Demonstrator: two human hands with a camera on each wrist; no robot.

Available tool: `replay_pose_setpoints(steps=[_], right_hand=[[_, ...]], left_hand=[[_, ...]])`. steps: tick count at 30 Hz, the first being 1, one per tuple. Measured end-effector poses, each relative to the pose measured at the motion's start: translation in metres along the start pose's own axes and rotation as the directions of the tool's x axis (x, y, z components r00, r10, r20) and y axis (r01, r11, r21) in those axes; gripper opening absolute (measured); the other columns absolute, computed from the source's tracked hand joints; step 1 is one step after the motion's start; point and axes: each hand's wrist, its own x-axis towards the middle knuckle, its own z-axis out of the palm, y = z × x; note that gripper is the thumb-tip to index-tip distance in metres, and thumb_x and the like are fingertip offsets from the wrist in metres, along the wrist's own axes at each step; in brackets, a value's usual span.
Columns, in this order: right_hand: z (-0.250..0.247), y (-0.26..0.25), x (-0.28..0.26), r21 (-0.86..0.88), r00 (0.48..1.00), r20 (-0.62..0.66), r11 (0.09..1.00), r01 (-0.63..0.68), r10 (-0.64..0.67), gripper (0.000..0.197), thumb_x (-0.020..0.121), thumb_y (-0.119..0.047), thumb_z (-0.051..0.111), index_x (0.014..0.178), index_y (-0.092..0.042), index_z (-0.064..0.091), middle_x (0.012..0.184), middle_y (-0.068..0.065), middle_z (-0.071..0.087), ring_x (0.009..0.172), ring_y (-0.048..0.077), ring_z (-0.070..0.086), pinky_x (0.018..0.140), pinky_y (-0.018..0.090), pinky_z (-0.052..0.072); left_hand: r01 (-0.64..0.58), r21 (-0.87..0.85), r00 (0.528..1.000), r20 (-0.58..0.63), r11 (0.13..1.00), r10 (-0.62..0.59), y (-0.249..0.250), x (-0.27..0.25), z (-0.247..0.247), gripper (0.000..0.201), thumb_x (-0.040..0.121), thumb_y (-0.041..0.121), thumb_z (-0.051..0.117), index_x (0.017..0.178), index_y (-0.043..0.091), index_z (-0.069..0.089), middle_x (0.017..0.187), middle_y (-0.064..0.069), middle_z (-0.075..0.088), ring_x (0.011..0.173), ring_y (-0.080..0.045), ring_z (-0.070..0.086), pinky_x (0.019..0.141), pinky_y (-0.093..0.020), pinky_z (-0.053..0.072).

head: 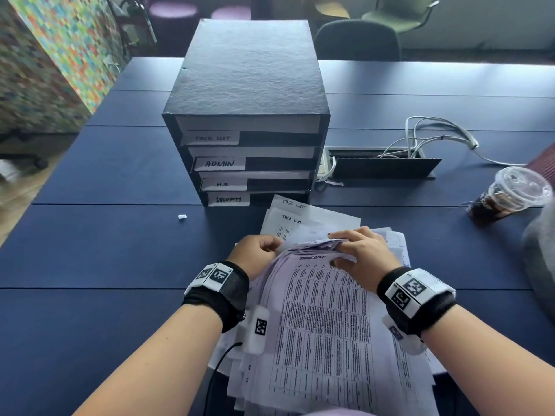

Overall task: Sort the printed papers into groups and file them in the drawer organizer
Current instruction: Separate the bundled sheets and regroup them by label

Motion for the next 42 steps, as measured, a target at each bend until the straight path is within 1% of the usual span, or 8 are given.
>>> replay_pose_setpoints(steps=[6, 10, 13, 16, 19, 25, 35, 42], right_hand=[[-0.004, -0.001, 0.005, -0.037, 0.998, 0.051, 0.999, -0.017, 0.019, 0.017, 0.08, -0.038, 0.068, 0.087, -0.024, 0.073, 0.138, -0.016, 0.045, 0.11, 0.02, 0.041, 0.099, 0.04, 0.031], [-0.004, -0.001, 0.003, -0.043, 0.999, 0.034, 0.999, -0.007, 0.008, 0.015, 0.079, -0.038, 0.069, 0.082, -0.024, 0.073, 0.142, -0.018, 0.04, 0.111, 0.019, 0.04, 0.098, 0.039, 0.03], [-0.005, -0.002, 0.004, -0.055, 0.999, 0.042, 0.998, -0.002, 0.004, 0.017, 0.079, -0.04, 0.069, 0.092, -0.029, 0.073, 0.129, -0.021, 0.052, 0.107, 0.019, 0.042, 0.094, 0.036, 0.029], [-0.008, -0.005, 0.006, -0.057, 0.999, 0.04, 0.998, 0.002, 0.0, 0.017, 0.078, -0.04, 0.07, 0.093, -0.032, 0.073, 0.116, -0.023, 0.058, 0.102, 0.017, 0.042, 0.09, 0.035, 0.027], [-0.006, -0.005, 0.005, -0.043, 1.0, 0.009, 0.999, 0.009, -0.009, 0.017, 0.077, -0.038, 0.071, 0.094, -0.034, 0.073, 0.114, -0.023, 0.059, 0.101, 0.019, 0.043, 0.086, 0.032, 0.023], [-0.001, -0.004, 0.004, -0.024, 1.0, 0.002, 1.0, -0.005, 0.005, 0.018, 0.076, -0.039, 0.072, 0.094, -0.034, 0.073, 0.113, -0.023, 0.06, 0.1, 0.019, 0.044, 0.094, 0.038, 0.027], [0.0, -0.003, 0.004, -0.053, 0.999, 0.027, 0.998, -0.017, 0.018, 0.021, 0.078, -0.042, 0.069, 0.098, -0.034, 0.072, 0.116, -0.024, 0.057, 0.103, 0.016, 0.042, 0.095, 0.037, 0.029], [0.001, -0.002, 0.003, -0.045, 1.0, 0.011, 0.999, -0.008, 0.009, 0.019, 0.078, -0.04, 0.07, 0.094, -0.032, 0.073, 0.115, -0.022, 0.058, 0.101, 0.017, 0.043, 0.094, 0.039, 0.032]], left_hand=[[-0.006, -0.082, 0.993, 0.118, 0.997, 0.016, 0.004, -0.014, -0.002, 0.021, 0.09, 0.023, 0.062, 0.076, 0.034, 0.074, 0.081, 0.012, 0.073, 0.083, -0.006, 0.066, 0.085, -0.024, 0.05], [0.085, -0.153, 0.994, 0.082, 0.985, -0.073, 0.008, -0.014, -0.005, 0.038, 0.091, 0.047, 0.048, 0.071, 0.025, 0.071, 0.073, 0.009, 0.069, 0.072, -0.007, 0.062, 0.073, -0.02, 0.048], [0.093, -0.035, 0.995, 0.022, 0.995, -0.093, -0.003, -0.007, -0.001, 0.031, 0.089, 0.036, 0.061, 0.064, 0.017, 0.061, 0.068, 0.003, 0.059, 0.065, -0.013, 0.052, 0.067, -0.025, 0.043], [0.133, 0.096, 0.991, 0.0, 0.986, -0.133, -0.019, 0.001, 0.0, 0.012, 0.083, 0.026, 0.07, 0.077, 0.02, 0.061, 0.087, 0.004, 0.06, 0.085, -0.014, 0.056, 0.081, -0.029, 0.046], [0.204, 0.152, 0.974, -0.13, 0.967, -0.185, -0.032, 0.006, -0.003, 0.027, 0.075, 0.035, 0.075, 0.096, 0.027, 0.06, 0.111, 0.003, 0.057, 0.102, -0.014, 0.056, 0.089, -0.026, 0.044], [0.197, 0.127, 0.952, -0.263, 0.972, -0.159, -0.033, 0.004, 0.002, 0.04, 0.074, 0.03, 0.076, 0.11, 0.027, 0.059, 0.105, 0.0, 0.059, 0.094, -0.015, 0.058, 0.084, -0.026, 0.047], [-0.003, 0.25, 0.99, -0.134, 0.968, 0.038, -0.025, -0.004, 0.002, 0.055, 0.083, 0.023, 0.065, 0.133, 0.037, 0.048, 0.102, -0.005, 0.054, 0.097, -0.022, 0.054, 0.091, -0.037, 0.047], [0.003, 0.3, 0.987, -0.152, 0.954, 0.044, -0.018, -0.002, 0.002, 0.028, 0.082, 0.019, 0.067, 0.11, 0.015, 0.064, 0.105, -0.001, 0.048, 0.102, -0.017, 0.045, 0.093, -0.026, 0.04]])
